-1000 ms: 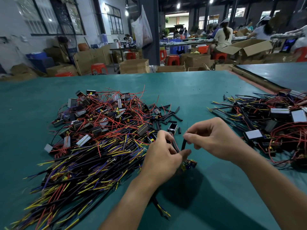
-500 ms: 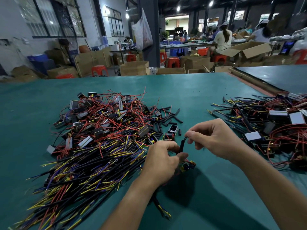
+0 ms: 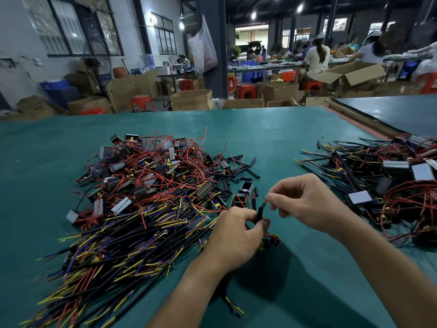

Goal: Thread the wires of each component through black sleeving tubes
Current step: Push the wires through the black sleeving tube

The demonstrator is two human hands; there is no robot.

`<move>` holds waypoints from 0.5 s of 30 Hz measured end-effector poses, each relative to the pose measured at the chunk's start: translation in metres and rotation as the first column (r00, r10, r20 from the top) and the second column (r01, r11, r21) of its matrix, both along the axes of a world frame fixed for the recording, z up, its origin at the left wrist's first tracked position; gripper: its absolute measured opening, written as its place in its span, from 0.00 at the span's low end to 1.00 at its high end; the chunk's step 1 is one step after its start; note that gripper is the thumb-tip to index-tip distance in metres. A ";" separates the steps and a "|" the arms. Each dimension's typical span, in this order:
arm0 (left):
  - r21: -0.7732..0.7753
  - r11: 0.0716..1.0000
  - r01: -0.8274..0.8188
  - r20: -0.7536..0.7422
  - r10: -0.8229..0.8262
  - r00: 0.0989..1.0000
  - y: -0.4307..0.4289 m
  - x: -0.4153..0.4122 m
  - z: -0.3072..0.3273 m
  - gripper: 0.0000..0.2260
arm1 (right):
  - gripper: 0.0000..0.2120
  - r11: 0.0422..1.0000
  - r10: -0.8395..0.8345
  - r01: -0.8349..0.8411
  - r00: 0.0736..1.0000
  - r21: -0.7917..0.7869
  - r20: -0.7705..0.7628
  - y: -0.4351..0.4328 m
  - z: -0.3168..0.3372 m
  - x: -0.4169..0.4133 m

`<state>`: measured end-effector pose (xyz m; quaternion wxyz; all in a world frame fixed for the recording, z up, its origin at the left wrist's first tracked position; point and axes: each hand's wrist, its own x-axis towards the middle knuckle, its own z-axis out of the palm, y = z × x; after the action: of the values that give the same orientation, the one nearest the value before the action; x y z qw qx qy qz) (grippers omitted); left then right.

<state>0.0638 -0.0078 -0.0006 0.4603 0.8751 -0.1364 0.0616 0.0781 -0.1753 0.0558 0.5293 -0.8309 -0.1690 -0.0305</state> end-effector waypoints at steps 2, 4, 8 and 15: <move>-0.010 1.000 0.007 -0.027 -0.007 1.000 -0.001 0.001 -0.001 0.10 | 0.09 1.000 0.004 -0.004 1.000 0.021 -0.011 -0.001 0.000 0.000; -0.010 1.000 0.004 -0.047 -0.004 0.999 -0.001 0.001 -0.002 0.10 | 0.07 0.999 0.035 -0.033 0.999 0.034 -0.041 -0.001 -0.001 0.000; 0.021 1.000 0.004 -0.047 -0.003 0.999 0.000 0.000 -0.001 0.08 | 0.07 0.994 0.114 -0.113 0.991 0.008 -0.069 -0.001 -0.001 -0.001; 0.018 0.999 0.039 -0.092 -0.037 0.995 -0.001 -0.002 0.000 0.06 | 0.05 0.983 0.179 -0.180 0.984 -0.046 -0.014 -0.005 0.000 -0.001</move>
<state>0.0613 -0.0088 -0.0009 0.4584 0.8788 -0.1323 0.0113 0.0773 -0.1806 0.0557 0.5110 -0.8246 -0.2413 0.0254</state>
